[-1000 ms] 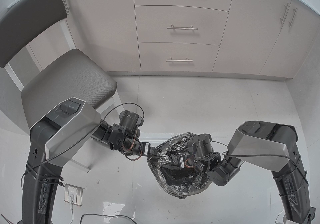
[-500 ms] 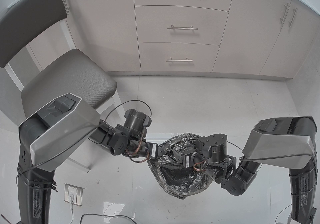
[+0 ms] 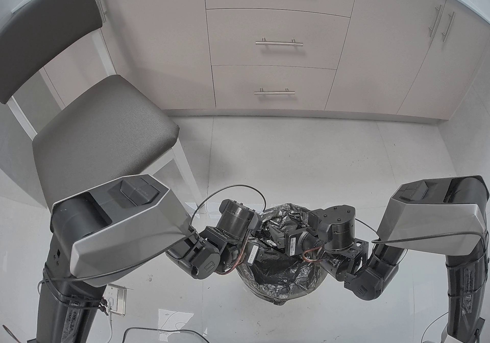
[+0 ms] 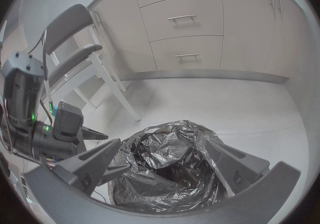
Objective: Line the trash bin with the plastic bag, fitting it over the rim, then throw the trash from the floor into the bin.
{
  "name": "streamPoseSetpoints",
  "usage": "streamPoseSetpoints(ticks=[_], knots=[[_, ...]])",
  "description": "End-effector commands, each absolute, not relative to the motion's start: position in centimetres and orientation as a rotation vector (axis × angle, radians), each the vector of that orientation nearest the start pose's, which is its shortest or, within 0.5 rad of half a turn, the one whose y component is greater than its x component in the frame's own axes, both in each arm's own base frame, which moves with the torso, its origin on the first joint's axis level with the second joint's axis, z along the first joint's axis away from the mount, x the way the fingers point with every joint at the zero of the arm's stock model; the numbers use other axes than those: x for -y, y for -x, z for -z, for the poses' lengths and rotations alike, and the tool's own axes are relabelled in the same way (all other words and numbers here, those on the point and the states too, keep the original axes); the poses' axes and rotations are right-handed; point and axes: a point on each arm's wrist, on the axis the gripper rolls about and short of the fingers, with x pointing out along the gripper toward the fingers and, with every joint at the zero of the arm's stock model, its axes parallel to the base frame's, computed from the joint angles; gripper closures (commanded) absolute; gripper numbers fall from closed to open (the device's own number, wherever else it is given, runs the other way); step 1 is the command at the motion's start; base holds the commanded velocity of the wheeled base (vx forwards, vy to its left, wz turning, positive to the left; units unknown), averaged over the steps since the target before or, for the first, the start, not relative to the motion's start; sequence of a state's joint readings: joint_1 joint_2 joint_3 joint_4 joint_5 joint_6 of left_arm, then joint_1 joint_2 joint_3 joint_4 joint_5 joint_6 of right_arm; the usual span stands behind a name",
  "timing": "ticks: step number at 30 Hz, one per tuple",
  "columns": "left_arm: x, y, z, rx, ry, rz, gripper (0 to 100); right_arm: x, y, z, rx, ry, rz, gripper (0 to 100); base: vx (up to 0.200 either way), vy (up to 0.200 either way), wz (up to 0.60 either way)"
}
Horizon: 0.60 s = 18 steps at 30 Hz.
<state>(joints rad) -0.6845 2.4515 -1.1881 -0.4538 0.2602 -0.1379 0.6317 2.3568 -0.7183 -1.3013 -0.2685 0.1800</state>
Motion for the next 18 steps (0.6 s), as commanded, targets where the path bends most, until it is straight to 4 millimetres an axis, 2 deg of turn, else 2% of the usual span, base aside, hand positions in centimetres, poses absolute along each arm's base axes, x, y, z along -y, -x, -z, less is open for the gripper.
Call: streamPoseSetpoints(ticks=[1,7,11,15,18], knots=[[26.9,-33.4,4.8,-0.767,-0.281,0.336,0,-21.5,-30.4,0.2,-0.336,-0.029,-0.329,0,0.000,0.000,0.00],[28.0,-34.9,6.0,-0.702,-0.313,0.222,0,-21.5,-30.5,0.3,-0.336,-0.030,-0.328,0,0.000,0.000,0.00],[28.6,-35.2,6.1,-0.673,-0.313,0.193,0,-21.5,-30.5,0.6,-0.345,-0.026,-0.327,0,0.000,0.000,0.00],[28.4,-35.0,5.4,-0.672,-0.291,0.188,0,-21.5,-30.5,0.8,-0.350,-0.024,-0.326,0,0.000,0.000,0.00],[28.5,-33.9,3.2,-0.669,-0.232,0.212,0,-21.4,-30.5,0.6,-0.347,-0.025,-0.325,0,0.000,0.000,0.00]])
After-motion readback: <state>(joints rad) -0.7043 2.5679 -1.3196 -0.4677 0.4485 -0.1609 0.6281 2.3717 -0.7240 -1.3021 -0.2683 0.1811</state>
